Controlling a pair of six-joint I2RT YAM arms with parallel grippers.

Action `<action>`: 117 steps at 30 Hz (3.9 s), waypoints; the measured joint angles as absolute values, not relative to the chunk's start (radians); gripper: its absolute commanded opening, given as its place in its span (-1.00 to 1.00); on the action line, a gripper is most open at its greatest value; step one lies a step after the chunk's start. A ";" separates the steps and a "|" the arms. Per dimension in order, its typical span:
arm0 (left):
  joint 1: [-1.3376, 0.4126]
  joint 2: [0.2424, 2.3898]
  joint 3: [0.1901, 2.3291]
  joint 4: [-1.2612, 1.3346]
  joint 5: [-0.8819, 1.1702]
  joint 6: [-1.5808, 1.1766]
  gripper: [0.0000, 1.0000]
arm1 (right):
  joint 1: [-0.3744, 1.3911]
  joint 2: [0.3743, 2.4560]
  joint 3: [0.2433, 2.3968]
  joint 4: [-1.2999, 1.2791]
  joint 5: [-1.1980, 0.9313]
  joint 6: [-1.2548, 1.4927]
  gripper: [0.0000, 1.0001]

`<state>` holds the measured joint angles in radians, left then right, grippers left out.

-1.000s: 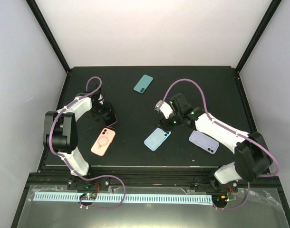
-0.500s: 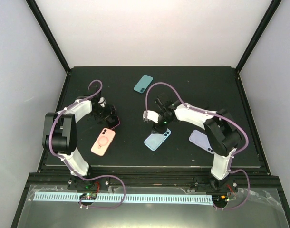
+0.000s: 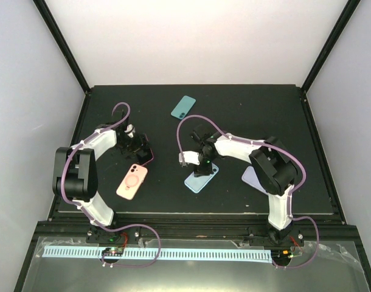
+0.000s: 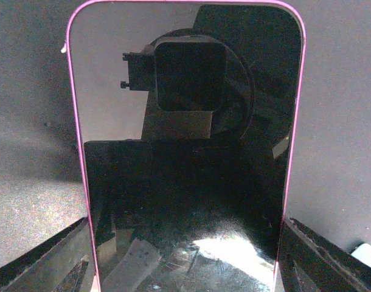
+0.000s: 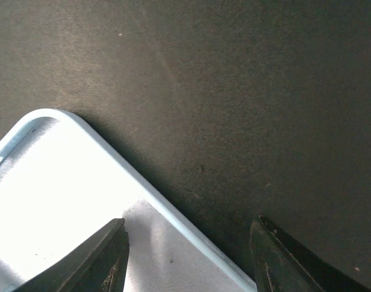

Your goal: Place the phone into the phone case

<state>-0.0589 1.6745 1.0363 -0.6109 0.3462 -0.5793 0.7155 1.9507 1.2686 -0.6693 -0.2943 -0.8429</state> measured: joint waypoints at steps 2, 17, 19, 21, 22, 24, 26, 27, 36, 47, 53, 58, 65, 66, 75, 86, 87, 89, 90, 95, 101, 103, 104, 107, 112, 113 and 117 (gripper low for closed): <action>-0.059 1.673 1.035 -0.609 0.347 -0.579 0.24 | 0.718 1.957 1.280 -0.672 -0.287 -0.855 -0.01; -0.059 1.645 0.989 -0.595 0.356 -0.580 0.24 | 0.733 1.978 1.312 -0.664 -0.265 -0.844 -0.98; -0.059 1.636 0.984 -0.595 0.358 -0.580 0.23 | 0.733 1.984 1.328 -0.667 -0.264 -0.807 -0.98; -0.059 1.619 0.978 -0.595 0.359 -0.580 0.24 | 0.733 1.985 1.350 -0.665 -0.265 -0.734 -0.98; -0.059 1.611 0.977 -0.596 0.360 -0.580 0.23 | 0.733 1.985 1.362 -0.659 -0.268 -0.687 -0.98; -0.059 1.598 0.976 -0.595 0.360 -0.580 0.23 | 0.733 1.980 1.374 -0.634 -0.275 -0.591 -0.98; -0.059 1.586 0.975 -0.594 0.360 -0.579 0.23 | 0.734 1.966 1.372 -0.607 -0.282 -0.465 -0.98; -0.059 1.581 0.973 -0.593 0.361 -0.579 0.23 | 0.735 1.957 1.367 -0.592 -0.282 -0.398 -0.98; -0.088 1.565 0.948 -0.586 0.376 -0.575 0.23 | 0.744 1.900 1.292 -0.570 -0.125 0.298 -0.98; -0.188 1.499 0.907 -0.566 0.424 -0.575 0.22 | 0.793 1.728 0.972 -0.417 -0.091 0.837 -0.62; -0.227 1.456 0.854 -0.554 0.462 -0.575 0.21 | 0.793 1.639 0.931 -0.374 -0.083 0.921 -0.31; -0.277 1.417 0.826 -0.550 0.495 -0.563 0.21 | 0.793 1.537 0.905 -0.267 -0.119 0.915 -0.22; -0.330 1.360 0.802 -0.527 0.549 -0.549 0.20 | 0.793 1.437 0.863 -0.084 -0.203 0.967 -0.24; -0.338 1.351 0.794 -0.518 0.559 -0.549 0.21 | 0.793 1.436 0.862 -0.061 -0.214 0.986 -0.24; -0.409 1.335 0.781 -0.478 0.630 -0.549 0.20 | 0.793 1.489 0.862 0.073 -0.285 1.121 -0.26; -0.439 1.320 0.781 -0.451 0.648 -0.555 0.20 | 0.801 1.536 0.857 0.125 -0.317 1.189 -0.52; -0.441 1.320 0.781 -0.449 0.651 -0.556 0.20 | 0.803 1.540 0.857 0.130 -0.320 1.193 -0.56; -0.446 1.320 0.781 -0.447 0.653 -0.559 0.20 | 0.807 1.544 0.856 0.132 -0.321 1.198 -0.65; -0.447 1.320 0.781 -0.447 0.653 -0.561 0.20 | 0.807 1.544 0.855 0.131 -0.321 1.199 -0.70; -0.448 1.320 0.779 -0.447 0.652 -0.569 0.35 | 0.808 1.544 0.844 0.133 -0.317 1.203 -0.92; -0.454 1.312 0.774 -0.448 0.637 -0.577 0.83 | 0.811 1.543 0.839 0.136 -0.319 1.171 -0.98; -0.454 1.294 0.770 -0.446 0.642 -0.579 0.97 | 0.811 1.538 0.838 0.131 -0.326 1.150 -0.98; -0.454 1.278 0.770 -0.443 0.645 -0.582 0.98 | 0.811 1.536 0.837 0.125 -0.329 1.136 -0.98; -0.454 1.238 0.768 -0.443 0.651 -0.587 0.98 | 0.802 1.514 0.831 0.120 -0.344 1.095 -0.98; -0.454 1.200 0.768 -0.426 0.653 -0.587 0.91 | 0.768 1.473 0.819 0.062 -0.389 1.005 -0.98; -0.454 1.198 0.768 -0.426 0.650 -0.587 0.89 | 0.759 1.468 0.817 0.051 -0.399 0.990 -0.98; -0.454 1.199 0.768 -0.427 0.618 -0.582 0.78 | 0.710 1.444 0.805 -0.010 -0.445 0.919 -0.98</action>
